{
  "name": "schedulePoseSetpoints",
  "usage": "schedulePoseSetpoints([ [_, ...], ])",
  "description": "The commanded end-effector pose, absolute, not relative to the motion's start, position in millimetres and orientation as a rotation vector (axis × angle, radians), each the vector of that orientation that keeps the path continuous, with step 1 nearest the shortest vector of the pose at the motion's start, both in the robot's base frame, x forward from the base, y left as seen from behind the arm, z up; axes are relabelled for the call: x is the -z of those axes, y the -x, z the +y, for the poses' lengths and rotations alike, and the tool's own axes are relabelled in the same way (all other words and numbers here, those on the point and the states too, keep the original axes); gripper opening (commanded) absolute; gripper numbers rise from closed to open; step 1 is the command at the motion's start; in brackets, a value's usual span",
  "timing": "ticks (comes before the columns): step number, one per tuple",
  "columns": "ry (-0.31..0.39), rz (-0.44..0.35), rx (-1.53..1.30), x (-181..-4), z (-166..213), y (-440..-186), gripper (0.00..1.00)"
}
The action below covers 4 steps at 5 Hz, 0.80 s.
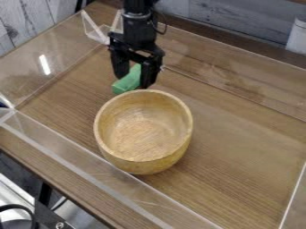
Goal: Put the green block in the brown bowl
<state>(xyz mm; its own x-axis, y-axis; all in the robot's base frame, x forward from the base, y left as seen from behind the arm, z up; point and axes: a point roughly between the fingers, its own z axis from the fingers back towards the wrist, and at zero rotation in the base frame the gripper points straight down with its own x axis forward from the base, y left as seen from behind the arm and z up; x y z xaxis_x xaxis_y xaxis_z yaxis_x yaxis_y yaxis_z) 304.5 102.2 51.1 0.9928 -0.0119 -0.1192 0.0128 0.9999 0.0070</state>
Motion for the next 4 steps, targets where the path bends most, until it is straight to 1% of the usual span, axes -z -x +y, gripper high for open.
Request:
schedulePoseSetpoints([
  [1,-0.032,0.054,0.001,-60.6,115.2,-319.4,1.0],
  [4,-0.032,0.058,-0.008,-43.1,122.5,-331.0,1.0],
])
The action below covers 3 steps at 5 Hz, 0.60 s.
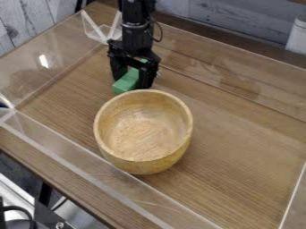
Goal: Put the green block in the brown bowl
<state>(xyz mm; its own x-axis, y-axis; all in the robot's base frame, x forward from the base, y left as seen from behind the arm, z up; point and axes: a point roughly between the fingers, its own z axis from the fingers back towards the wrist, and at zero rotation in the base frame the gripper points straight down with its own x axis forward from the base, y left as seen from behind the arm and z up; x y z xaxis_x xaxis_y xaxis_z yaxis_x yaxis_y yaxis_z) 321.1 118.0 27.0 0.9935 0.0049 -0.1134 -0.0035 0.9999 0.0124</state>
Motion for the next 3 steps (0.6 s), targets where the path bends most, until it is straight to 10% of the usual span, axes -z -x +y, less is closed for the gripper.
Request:
schedulePoseSetpoints([
  [1,-0.027,0.057,-0.01,-40.0,122.7,-332.7,1.0],
  [2,-0.023,0.055,-0.013,-37.5,122.7,-334.2,0.0],
  [3,-0.012,0.035,-0.01,-46.4,120.2,-337.6,0.0],
])
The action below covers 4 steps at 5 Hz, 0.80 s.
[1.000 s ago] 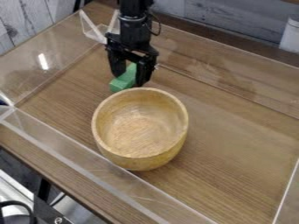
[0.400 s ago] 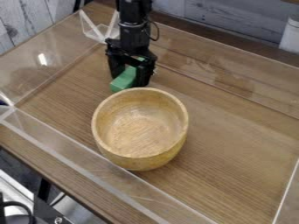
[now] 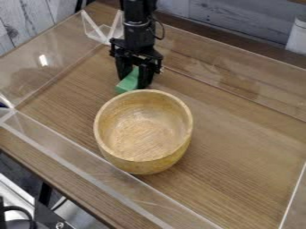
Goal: Put the green block in the brown bowl
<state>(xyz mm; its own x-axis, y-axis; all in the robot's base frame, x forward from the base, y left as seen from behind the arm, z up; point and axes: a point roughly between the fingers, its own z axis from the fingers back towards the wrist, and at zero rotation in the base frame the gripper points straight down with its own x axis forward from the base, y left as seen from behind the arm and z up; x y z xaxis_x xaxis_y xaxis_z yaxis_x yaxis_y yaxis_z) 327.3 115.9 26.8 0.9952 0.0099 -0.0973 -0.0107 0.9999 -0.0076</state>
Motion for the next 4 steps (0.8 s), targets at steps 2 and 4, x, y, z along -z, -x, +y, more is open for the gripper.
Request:
schedulePoseSetpoints([
  [2,0.01,-0.021,-0.009,-76.3,114.1,-341.1,0.0],
  [4,0.014,-0.045,-0.01,-83.4,113.7,-345.3,0.0],
])
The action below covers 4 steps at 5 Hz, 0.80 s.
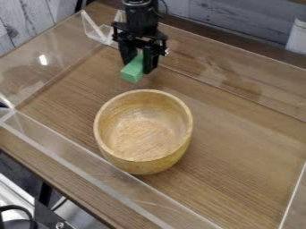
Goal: Put the green block in the brown bowl
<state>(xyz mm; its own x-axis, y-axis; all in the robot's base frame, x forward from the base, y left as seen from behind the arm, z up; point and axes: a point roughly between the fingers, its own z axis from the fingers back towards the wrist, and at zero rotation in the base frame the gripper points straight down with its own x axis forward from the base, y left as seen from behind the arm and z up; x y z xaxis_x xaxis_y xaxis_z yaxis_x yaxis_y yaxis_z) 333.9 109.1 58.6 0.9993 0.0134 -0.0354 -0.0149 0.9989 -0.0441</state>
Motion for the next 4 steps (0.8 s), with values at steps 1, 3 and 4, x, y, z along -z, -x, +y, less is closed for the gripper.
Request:
schedulePoseSetpoints([
  [1,0.007,-0.032,-0.01,-70.9,117.2,-349.3,0.0],
  [3,0.018,-0.077,-0.007,-102.7,112.2,-341.7,0.0],
  [4,0.027,-0.105,0.013,-123.2,103.0,-327.6,0.0],
])
